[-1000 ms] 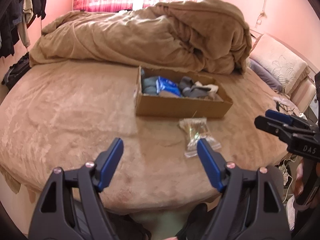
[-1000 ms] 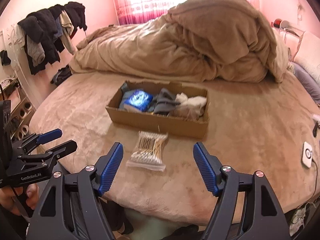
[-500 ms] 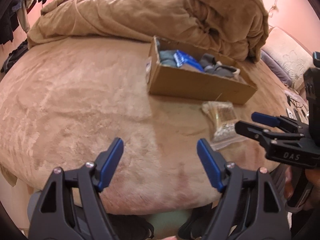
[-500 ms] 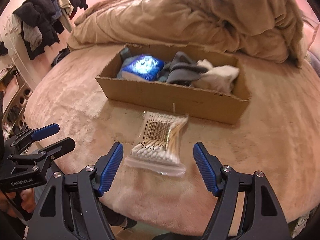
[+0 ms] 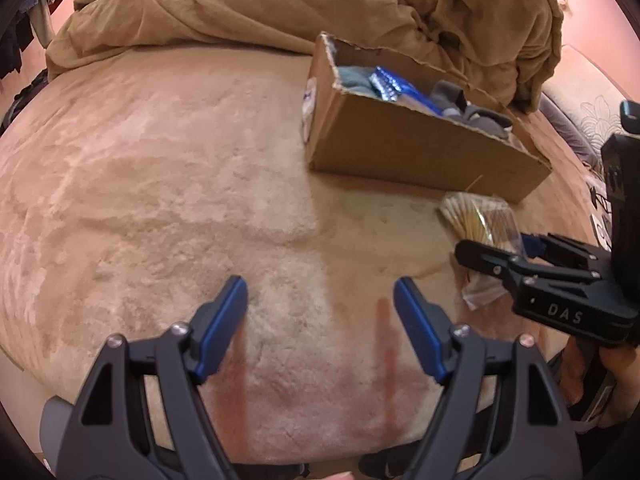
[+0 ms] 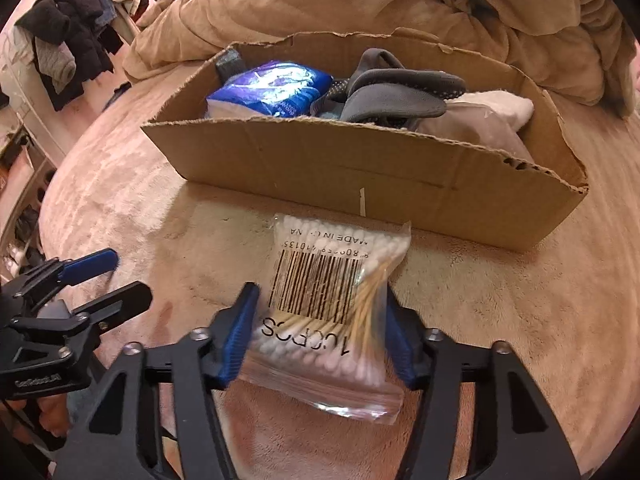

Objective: Organize objects
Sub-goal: 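Lower the cotton swab bag into the box and open the right tool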

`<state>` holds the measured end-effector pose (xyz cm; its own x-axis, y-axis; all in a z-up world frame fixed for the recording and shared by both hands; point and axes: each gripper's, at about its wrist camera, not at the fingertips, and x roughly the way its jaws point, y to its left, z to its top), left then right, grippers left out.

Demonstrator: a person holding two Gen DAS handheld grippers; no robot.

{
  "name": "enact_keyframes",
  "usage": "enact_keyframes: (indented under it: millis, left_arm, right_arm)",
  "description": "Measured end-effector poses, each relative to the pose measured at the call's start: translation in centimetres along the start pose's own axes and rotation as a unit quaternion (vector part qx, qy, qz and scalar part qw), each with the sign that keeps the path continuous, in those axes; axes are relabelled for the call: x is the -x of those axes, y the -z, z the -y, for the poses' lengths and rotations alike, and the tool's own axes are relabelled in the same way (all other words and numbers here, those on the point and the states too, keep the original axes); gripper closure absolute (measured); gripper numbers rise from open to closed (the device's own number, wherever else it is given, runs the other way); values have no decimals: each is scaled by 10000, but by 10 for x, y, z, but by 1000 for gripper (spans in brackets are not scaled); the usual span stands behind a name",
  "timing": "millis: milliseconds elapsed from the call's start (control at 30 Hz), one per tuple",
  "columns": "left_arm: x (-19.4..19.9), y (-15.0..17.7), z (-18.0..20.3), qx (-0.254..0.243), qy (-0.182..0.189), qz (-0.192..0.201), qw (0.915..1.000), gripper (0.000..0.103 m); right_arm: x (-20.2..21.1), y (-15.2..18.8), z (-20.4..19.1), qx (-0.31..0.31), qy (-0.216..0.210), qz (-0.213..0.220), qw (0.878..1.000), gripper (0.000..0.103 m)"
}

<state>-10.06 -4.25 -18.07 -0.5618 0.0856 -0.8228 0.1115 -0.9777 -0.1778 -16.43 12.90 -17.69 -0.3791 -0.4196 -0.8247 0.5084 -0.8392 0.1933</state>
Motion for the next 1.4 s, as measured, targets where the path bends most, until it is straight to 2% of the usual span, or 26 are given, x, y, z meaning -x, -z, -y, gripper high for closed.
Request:
enact_keyframes:
  millis: [133,533,1000,1200,1400]
  left_arm:
    - [5,-1,7,-32,20,16,10000,26]
    - [52,-9,30,-129,125,283,9994,26]
    - [99,-49,41,-87,190,678,9975,26]
    - [113,-75,43,-123,191,974,9950,26]
    - [107,-101,40,-113,144,1112,9936,26]
  right_arm:
    - [11,1,7,-76,-55,54,9999,55]
    - [77,12,24,-272,41,455,9986,55]
    - [147,-9,45,-350,294,1052,9934,55]
    - [157,-26,51,-357,334,1253,9909,55]
    - [144,-49,54,-274,327,1272,9910,55]
